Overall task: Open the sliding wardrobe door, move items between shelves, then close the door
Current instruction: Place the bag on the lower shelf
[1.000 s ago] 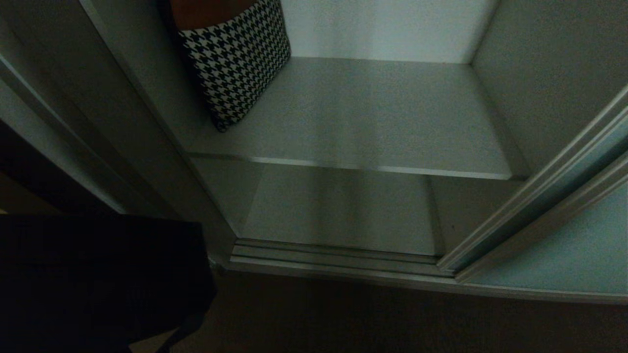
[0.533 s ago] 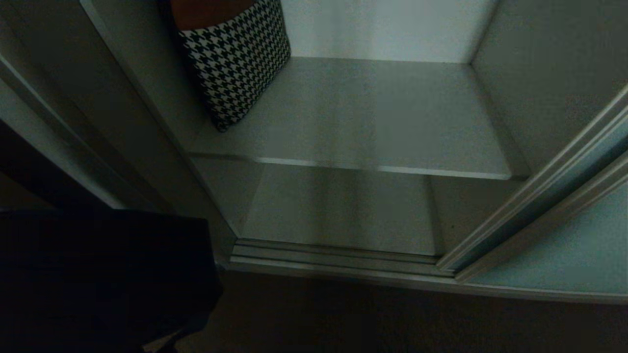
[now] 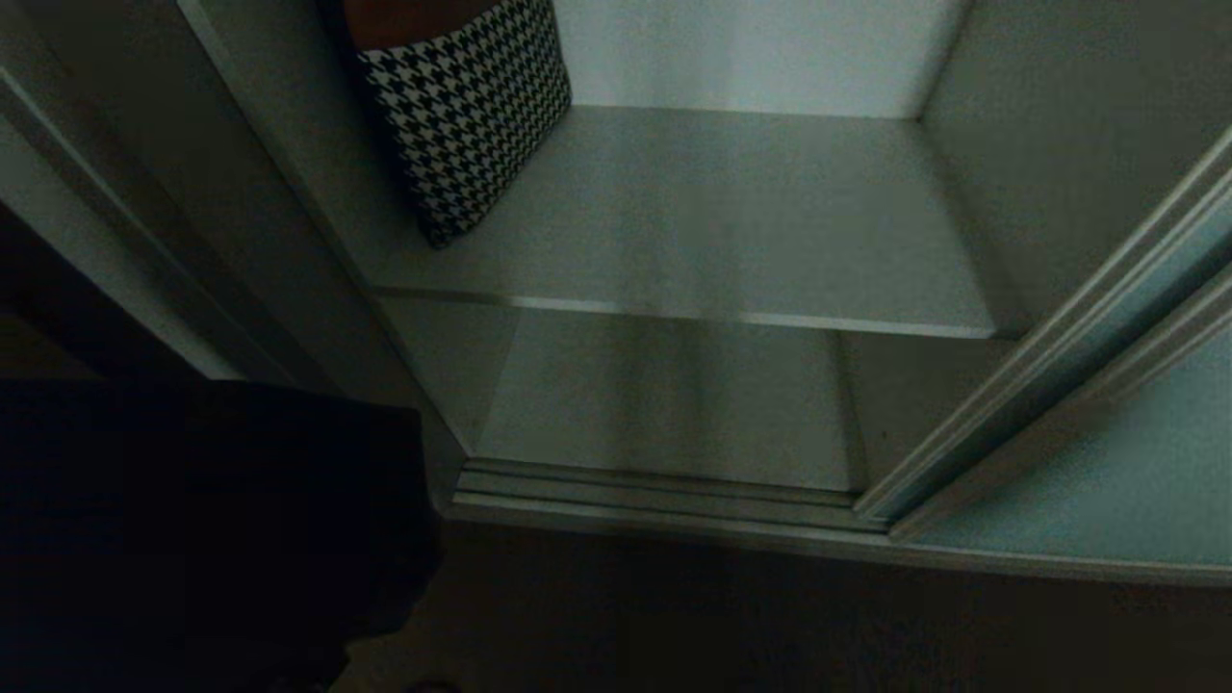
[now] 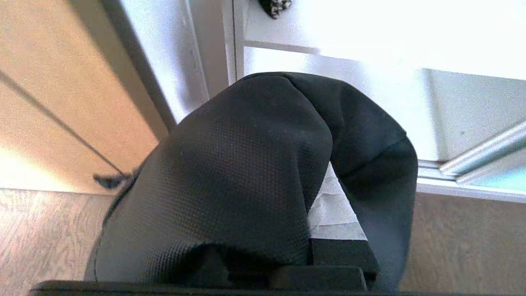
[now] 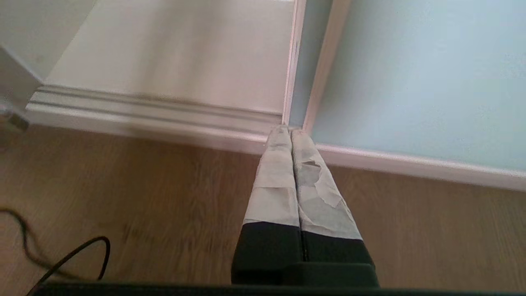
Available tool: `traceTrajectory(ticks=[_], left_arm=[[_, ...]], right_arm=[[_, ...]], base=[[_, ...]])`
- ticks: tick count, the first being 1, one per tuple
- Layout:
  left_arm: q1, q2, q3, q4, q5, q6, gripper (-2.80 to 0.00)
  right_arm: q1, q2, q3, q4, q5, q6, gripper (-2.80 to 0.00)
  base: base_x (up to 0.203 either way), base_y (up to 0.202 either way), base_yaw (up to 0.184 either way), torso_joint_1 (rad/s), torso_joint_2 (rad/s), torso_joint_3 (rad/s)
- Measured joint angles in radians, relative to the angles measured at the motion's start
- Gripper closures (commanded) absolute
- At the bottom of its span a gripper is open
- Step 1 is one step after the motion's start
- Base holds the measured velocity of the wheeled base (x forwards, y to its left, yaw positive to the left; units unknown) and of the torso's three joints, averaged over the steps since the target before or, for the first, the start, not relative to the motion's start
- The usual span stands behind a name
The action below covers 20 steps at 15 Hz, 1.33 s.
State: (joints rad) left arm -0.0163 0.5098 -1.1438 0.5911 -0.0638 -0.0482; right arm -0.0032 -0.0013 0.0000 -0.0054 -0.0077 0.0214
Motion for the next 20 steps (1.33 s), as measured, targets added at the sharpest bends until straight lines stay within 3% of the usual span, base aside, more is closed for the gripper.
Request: traceTrajectory(ticks=[4,12,18,20], left_arm=[[-0.004,-0.001,0.005,0.003,0.000,0.001,0.00],[-0.015,-0.007,0.032,0.012,-0.010,0.002,0.00],[-0.016,-0.009,0.063,0.011,-0.056,0.015,0.00],[-0.018,-0.011,0.084,0.012,-0.073,0.044,0.00]], right_arm=[[0.000,0.000,0.000,0.000,0.000,0.000,0.00],[0.000,0.000,0.000,-0.001,0.000,0.000,0.00],[0.000,0.000,0.000,0.000,0.000,0.000,0.00],[0.000,0.000,0.000,0.000,0.000,0.000,0.00]], base=[[-0.169,0.000,0.001,-0.002,0.00,0.003],[0.000,0.000,0.000,0.000,0.00,0.000],[0.000,0.000,0.000,0.000,0.00,-0.013],[0.000,0.000,0.000,0.002,0.00,-0.154]])
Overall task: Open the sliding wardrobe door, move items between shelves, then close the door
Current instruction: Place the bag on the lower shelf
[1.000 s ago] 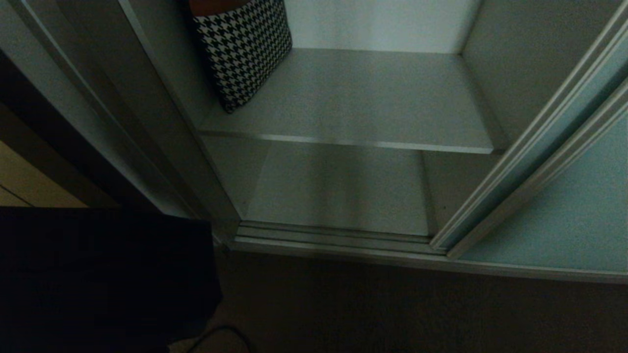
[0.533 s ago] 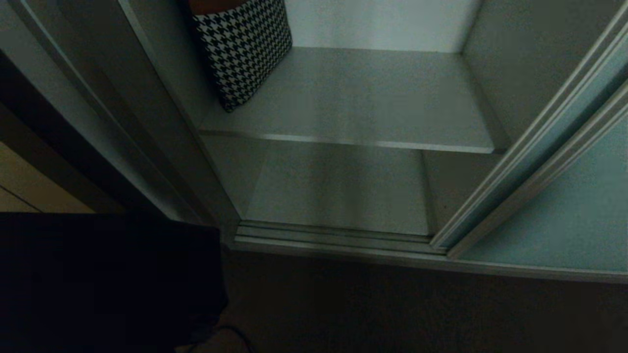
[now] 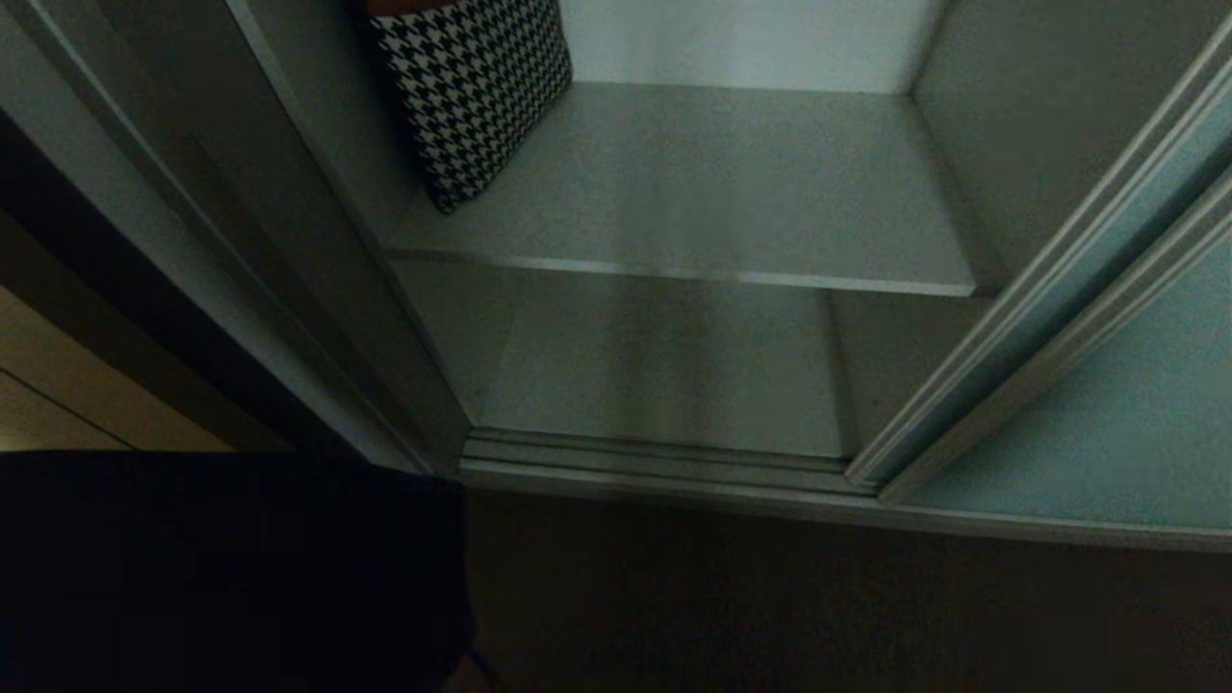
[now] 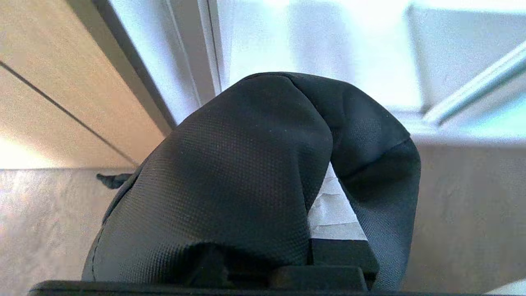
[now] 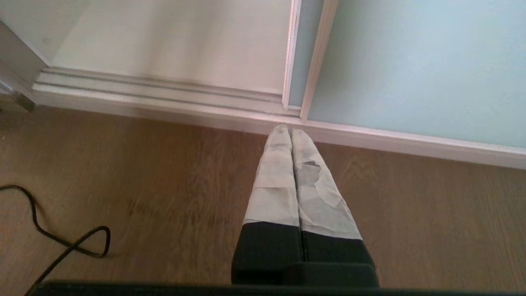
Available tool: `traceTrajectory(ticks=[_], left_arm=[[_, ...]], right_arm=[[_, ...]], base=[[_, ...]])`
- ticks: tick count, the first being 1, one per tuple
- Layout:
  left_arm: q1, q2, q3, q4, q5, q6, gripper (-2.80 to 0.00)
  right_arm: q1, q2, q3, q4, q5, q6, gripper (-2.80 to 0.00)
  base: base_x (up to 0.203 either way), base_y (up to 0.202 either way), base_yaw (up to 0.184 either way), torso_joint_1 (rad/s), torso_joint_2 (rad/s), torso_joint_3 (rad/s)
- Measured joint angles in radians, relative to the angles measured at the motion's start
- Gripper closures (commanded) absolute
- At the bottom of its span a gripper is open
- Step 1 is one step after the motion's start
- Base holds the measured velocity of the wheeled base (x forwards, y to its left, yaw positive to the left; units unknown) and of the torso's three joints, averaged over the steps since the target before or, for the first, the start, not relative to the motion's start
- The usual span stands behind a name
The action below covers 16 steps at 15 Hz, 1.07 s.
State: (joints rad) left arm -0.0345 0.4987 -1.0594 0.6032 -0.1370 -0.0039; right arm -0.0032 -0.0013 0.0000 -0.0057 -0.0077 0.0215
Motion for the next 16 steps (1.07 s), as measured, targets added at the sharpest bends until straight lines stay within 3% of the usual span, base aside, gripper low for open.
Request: traceTrajectory(ticks=[8,16], left_arm=[[-0.001,-0.012,0.042,0.006,-0.076,0.033,0.00],[-0.001,-0.017,0.058,0.051,-0.102,0.042,0.00]], right_arm=[[0.000,0.000,0.000,0.000,0.000,0.000,0.00],[0.000,0.000,0.000,0.000,0.000,0.000,0.00]], base=[[0.000,0.000,0.000,0.001,0.00,-0.195],[0.000,0.000,0.000,0.003,0.00,-0.201]])
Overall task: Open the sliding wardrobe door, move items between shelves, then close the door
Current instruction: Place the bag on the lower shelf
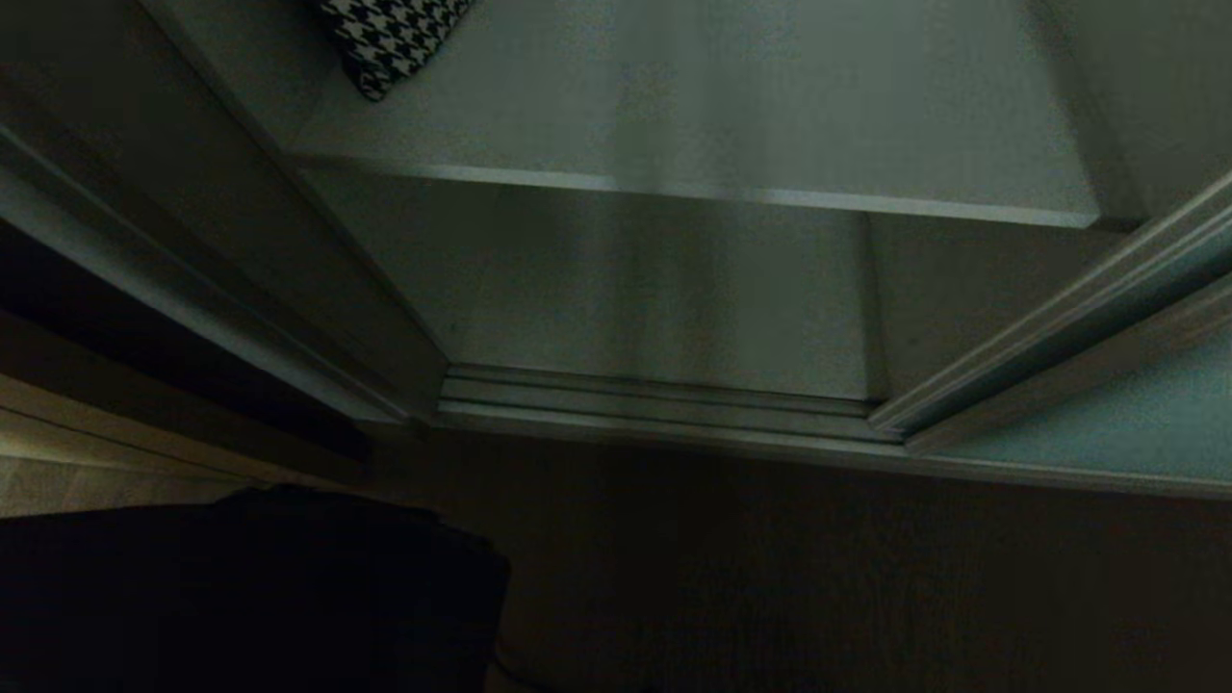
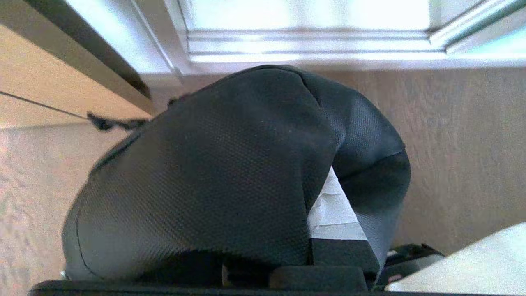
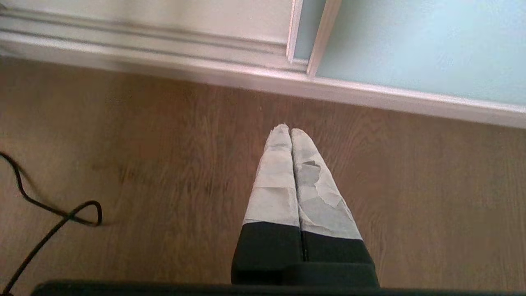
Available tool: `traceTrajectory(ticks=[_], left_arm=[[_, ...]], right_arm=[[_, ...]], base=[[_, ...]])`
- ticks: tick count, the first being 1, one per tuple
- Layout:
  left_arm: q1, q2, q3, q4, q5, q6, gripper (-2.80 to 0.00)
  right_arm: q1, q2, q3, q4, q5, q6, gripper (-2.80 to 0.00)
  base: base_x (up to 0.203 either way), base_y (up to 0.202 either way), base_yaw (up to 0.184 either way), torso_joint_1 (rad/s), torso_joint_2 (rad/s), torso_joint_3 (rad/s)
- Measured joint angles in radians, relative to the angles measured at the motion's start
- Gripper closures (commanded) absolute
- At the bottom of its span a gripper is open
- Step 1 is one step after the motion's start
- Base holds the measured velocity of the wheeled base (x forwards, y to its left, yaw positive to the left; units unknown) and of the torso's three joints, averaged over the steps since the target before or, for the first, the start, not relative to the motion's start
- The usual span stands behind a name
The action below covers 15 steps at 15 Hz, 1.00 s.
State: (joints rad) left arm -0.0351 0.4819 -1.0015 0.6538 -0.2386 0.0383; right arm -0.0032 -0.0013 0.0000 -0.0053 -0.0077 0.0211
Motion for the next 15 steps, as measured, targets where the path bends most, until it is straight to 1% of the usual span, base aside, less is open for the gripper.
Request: traceTrajectory(ticks=[2,6,12,14,15], left_arm=[[0.000,0.000,0.000,0.003,-0.012,0.000,0.00],[0.000,0.000,0.000,0.044,-0.019,0.001,0.00],[0.000,-0.002,0.011,0.050,-0.026,0.000,0.00],[0.000,-0.005,0.016,0.060,-0.056,-0.005,0.00],[0.000,-0.006,0.019,0.085,-0.071,-0.004,0.00]], right_arm=[[0.000,0.000,0.000,0.000,0.000,0.000,0.00],[0.000,0.000,0.000,0.000,0.000,0.000,0.00],[0.000,0.000,0.000,0.000,0.000,0.000,0.00],[0.000,0.000,0.000,0.000,0.000,0.000,0.00],[0.000,0.000,0.000,0.000,0.000,0.000,0.00]], base=[[0.000,0.000,0.000,0.005,0.00,-0.199],[0.000,0.000,0.000,0.006,0.01,-0.195],[0.000,0.000,0.000,0.002,0.00,-0.184],[0.000,0.000,0.000,0.001,0.00,-0.046],[0.000,0.000,0.000,-0.002,0.00,-0.026]])
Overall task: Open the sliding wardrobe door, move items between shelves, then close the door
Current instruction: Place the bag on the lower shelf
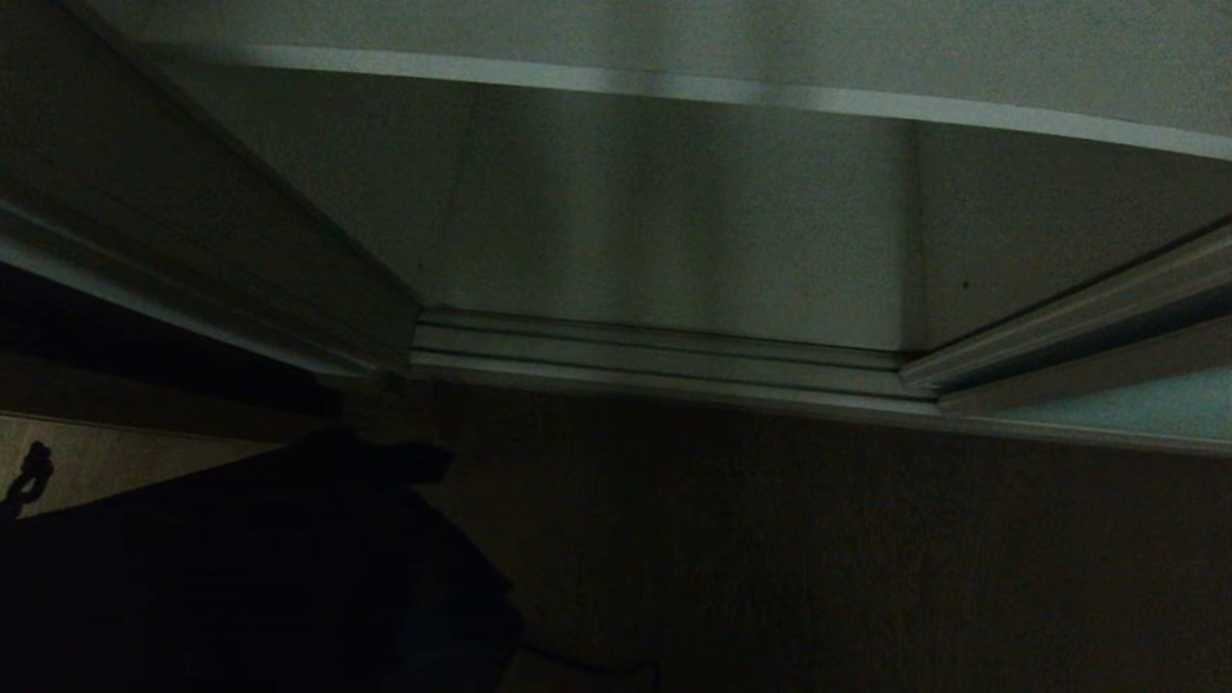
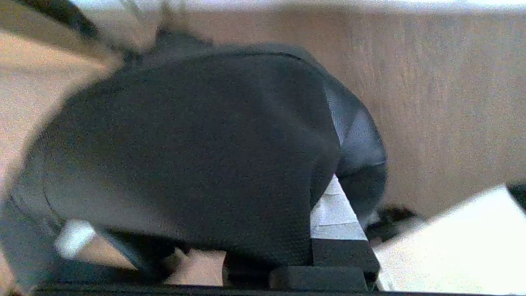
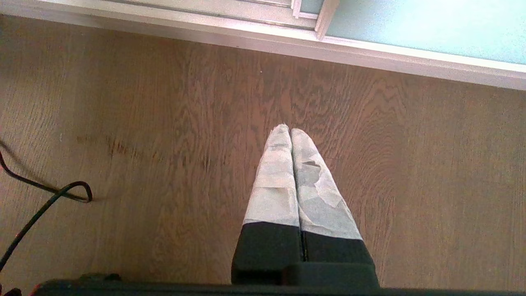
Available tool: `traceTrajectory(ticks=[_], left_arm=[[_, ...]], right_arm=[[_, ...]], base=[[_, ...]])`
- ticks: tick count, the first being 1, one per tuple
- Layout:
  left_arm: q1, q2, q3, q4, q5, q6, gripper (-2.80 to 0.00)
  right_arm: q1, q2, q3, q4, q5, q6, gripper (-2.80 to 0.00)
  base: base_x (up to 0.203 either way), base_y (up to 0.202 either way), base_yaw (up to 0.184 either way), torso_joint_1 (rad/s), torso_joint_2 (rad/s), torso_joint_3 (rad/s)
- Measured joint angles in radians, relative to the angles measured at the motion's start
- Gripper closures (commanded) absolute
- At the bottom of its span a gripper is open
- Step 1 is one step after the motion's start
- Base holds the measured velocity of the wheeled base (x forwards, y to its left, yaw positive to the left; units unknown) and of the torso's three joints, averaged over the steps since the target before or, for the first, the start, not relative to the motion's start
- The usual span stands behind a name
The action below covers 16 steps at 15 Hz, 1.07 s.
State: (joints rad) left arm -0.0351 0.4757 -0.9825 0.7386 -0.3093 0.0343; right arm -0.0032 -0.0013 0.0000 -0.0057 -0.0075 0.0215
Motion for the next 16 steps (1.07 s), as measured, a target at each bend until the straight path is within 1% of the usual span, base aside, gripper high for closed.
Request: traceTrajectory(ticks=[3,5,9,14,16], left_arm=[[0.000,0.004,0.005,0.075,-0.030,0.013,0.00],[0.001,0.020,0.017,0.120,-0.069,0.023,0.00],[0.014,0.079,0.035,0.207,-0.197,0.025,0.00],[0.022,0.208,0.046,0.279,-0.397,0.023,0.00],[0.022,0.263,0.047,0.318,-0.460,0.024,0.00]], right_arm=[[0.000,0.000,0.000,0.000,0.000,0.000,0.00],[0.000,0.000,0.000,0.000,0.000,0.000,0.00],[0.000,0.000,0.000,0.000,0.000,0.000,0.00],[0.000,0.000,0.000,0.000,0.000,0.000,0.00],[0.000,0.000,0.000,0.000,0.000,0.000,0.00]], base=[[0.000,0.000,0.000,0.000,0.00,0.000],[0.000,0.000,0.000,0.000,0.00,0.000],[0.000,0.000,0.000,0.000,0.00,0.000],[0.000,0.000,0.000,0.000,0.00,0.000],[0.000,0.000,0.000,0.000,0.00,0.000]])
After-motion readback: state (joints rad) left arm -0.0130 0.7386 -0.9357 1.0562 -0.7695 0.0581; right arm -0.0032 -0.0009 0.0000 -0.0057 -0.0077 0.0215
